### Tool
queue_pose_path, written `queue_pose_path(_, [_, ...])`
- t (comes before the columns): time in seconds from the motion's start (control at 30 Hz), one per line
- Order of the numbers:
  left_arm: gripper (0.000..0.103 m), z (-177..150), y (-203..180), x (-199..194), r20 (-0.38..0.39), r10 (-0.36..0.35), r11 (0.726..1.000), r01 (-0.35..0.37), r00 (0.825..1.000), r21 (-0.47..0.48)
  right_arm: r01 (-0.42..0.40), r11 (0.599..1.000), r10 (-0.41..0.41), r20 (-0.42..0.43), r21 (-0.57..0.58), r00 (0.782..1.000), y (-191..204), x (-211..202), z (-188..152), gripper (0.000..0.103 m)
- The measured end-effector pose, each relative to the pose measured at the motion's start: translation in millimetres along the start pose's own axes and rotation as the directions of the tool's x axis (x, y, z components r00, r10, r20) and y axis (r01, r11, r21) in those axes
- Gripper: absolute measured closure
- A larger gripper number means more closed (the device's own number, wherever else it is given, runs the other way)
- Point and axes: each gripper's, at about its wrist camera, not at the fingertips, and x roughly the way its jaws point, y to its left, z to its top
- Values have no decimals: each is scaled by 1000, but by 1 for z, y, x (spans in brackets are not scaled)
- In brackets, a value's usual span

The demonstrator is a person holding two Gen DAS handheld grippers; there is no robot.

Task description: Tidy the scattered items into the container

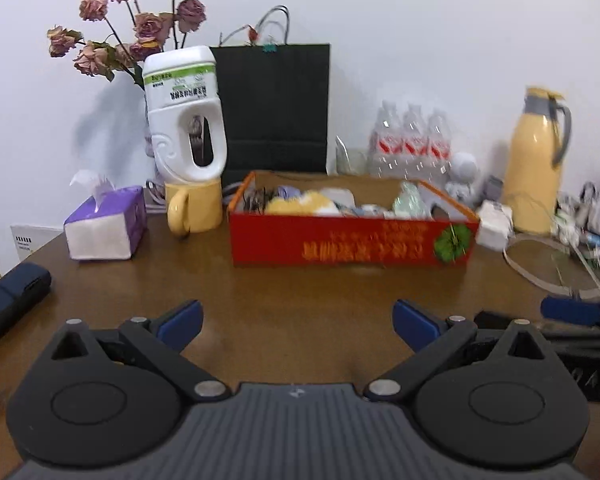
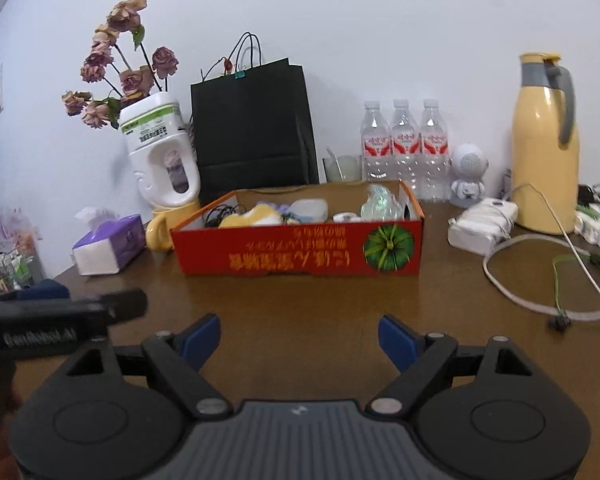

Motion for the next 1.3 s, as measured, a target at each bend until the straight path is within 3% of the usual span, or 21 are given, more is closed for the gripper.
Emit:
queue_pose_path(0.37, [0, -19, -1, -16, -44, -10, 1000, 11, 999, 22, 33, 999, -33, -5, 14, 999, 4, -35, -20, 15])
queue_pose_path(0.63, [0, -16, 2, 20, -121, -9, 1000, 12, 993, 23, 88, 995, -93, -110, -53, 990, 1, 1, -18, 15])
queue_pose_path(0.83, [0, -9, 3, 54, -188, 17, 997, -3, 982, 73, 86, 996, -91, -154, -38, 984, -7, 34, -11, 15])
queue_pose_path(1.03, [0, -10, 9, 80, -254, 17, 1000, -10, 967, 29, 104, 994, -107, -188, -30, 976, -12, 64, -5, 15])
queue_pose_path(1.3, [0, -15, 13, 89, -268, 25, 999, -16, 963, 36, 98, 993, -110, -236, -63, 966, -4, 82, -6, 14])
